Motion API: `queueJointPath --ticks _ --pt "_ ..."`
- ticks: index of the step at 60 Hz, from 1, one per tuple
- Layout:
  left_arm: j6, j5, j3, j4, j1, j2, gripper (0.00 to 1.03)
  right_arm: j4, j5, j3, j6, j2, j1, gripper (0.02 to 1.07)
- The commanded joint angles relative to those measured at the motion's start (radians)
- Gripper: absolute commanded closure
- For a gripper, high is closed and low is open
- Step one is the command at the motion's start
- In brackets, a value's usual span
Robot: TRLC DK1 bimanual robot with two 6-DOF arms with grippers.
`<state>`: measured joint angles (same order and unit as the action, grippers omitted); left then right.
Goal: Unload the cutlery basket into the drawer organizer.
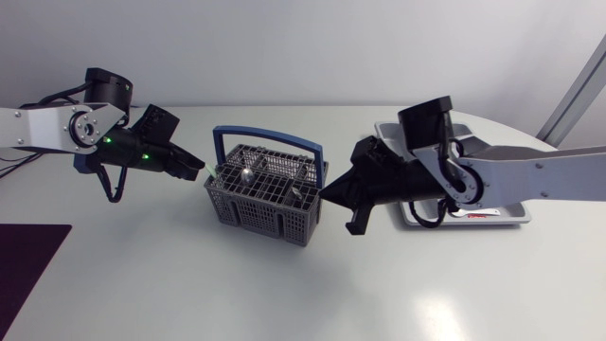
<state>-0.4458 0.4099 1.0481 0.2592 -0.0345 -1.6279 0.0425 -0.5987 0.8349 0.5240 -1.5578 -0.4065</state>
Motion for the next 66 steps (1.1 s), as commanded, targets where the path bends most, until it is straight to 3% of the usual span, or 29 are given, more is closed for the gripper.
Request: queueJointPath --ticks 1,29,38,54,66 --pt "-0.010 0.000 0.010 -0.003 0.001 0.013 1.00 0.023 0.004 0.027 0.005 -0.053 -0.006 0.96" --pt "-0.007 -0.002 -0.048 0.014 -0.082 0.037 1.00 0.039 -0.015 0.148 0.007 -0.160 0.083 0.96" --pt "-0.007 -0.003 -0.059 0.034 -0.093 0.071 1.00 0.039 -0.026 0.113 0.005 -0.104 0.084 0.96" --pt "-0.002 -0.003 -0.074 0.049 -0.110 0.109 1.00 0.062 -0.007 0.208 0.011 -0.226 0.095 0.96" --pt "-0.002 -0.003 -0.092 0.071 -0.123 0.158 1.00 0.053 -0.009 0.196 0.014 -0.196 0.100 0.96"
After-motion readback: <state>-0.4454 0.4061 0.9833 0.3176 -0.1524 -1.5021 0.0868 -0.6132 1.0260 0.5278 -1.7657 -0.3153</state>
